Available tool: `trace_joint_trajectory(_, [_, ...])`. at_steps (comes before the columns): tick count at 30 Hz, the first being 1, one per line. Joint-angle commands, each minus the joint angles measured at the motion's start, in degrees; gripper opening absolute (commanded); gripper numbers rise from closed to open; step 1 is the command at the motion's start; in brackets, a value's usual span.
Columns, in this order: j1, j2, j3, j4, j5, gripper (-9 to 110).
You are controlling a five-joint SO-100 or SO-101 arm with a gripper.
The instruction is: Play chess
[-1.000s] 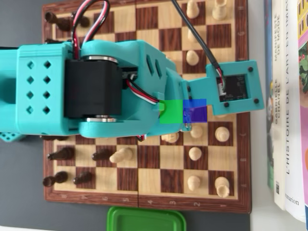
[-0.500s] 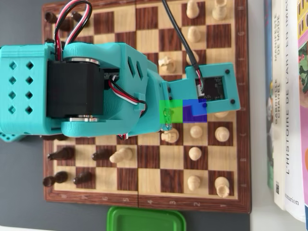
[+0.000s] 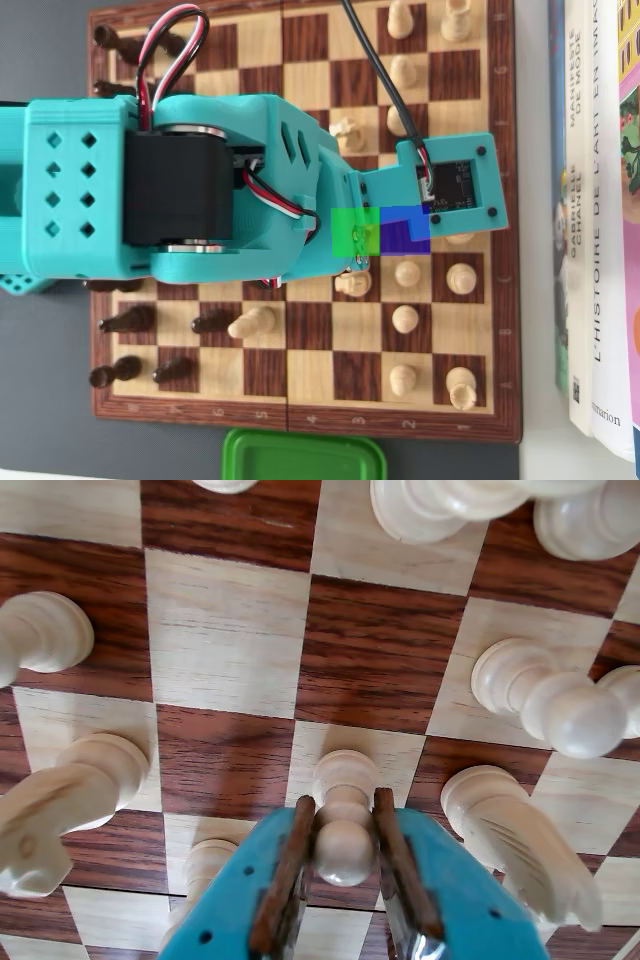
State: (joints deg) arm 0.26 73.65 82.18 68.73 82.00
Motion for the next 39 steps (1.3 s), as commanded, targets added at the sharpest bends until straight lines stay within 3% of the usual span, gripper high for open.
trace_joint_trajectory(1, [0.4, 0.6, -0.4, -0.7, -0.3, 6])
trace_joint_trajectory(39, [1.1, 1.1, 0.7, -0.3, -0.3, 13])
